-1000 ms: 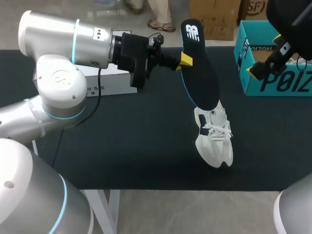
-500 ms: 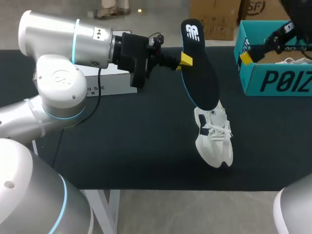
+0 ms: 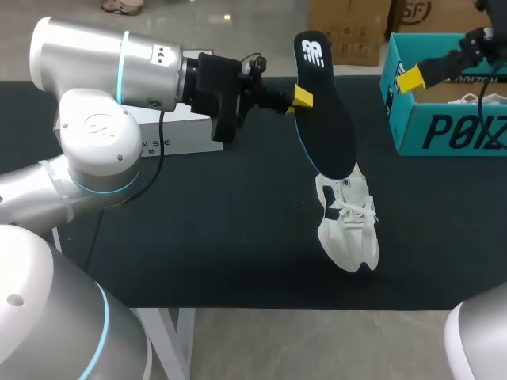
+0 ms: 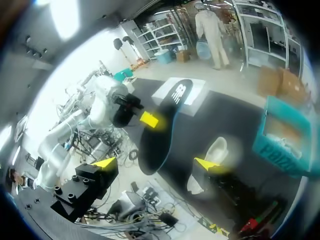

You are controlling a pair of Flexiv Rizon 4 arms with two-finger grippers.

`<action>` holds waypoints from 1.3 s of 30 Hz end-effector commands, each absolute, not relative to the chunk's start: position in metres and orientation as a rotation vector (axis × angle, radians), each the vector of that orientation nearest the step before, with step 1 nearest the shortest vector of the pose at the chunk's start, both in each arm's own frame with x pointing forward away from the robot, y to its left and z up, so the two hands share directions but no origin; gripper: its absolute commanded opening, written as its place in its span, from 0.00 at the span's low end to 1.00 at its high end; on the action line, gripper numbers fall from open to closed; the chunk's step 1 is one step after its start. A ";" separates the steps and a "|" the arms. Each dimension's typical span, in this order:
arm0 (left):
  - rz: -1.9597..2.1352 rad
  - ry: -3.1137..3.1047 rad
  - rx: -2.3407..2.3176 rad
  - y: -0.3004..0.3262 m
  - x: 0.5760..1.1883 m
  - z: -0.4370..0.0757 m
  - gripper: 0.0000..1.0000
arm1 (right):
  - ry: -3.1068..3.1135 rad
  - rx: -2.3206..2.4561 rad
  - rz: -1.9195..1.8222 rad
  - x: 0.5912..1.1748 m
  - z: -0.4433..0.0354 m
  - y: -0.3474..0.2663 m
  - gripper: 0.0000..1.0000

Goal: Take the shoe out of the shoebox, open the shoe tongue, remove and reinsert the insole, then place the shoe into the shoebox

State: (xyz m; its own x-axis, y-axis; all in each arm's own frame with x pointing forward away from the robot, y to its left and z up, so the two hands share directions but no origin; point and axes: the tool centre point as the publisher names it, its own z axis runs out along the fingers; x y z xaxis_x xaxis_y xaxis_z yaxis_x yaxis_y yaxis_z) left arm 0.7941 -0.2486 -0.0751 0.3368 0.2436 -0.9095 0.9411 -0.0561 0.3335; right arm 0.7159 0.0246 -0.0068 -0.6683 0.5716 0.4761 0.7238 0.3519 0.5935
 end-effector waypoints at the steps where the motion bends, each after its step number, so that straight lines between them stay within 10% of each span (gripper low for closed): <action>1: -0.824 1.114 1.545 -0.250 0.794 -0.075 0.00 | -2.238 -0.967 -1.292 0.714 -0.020 0.022 1.00; 39: -0.824 1.114 1.545 -0.250 0.794 -0.075 0.00 | -2.138 -0.878 -1.262 0.744 -0.072 0.089 1.00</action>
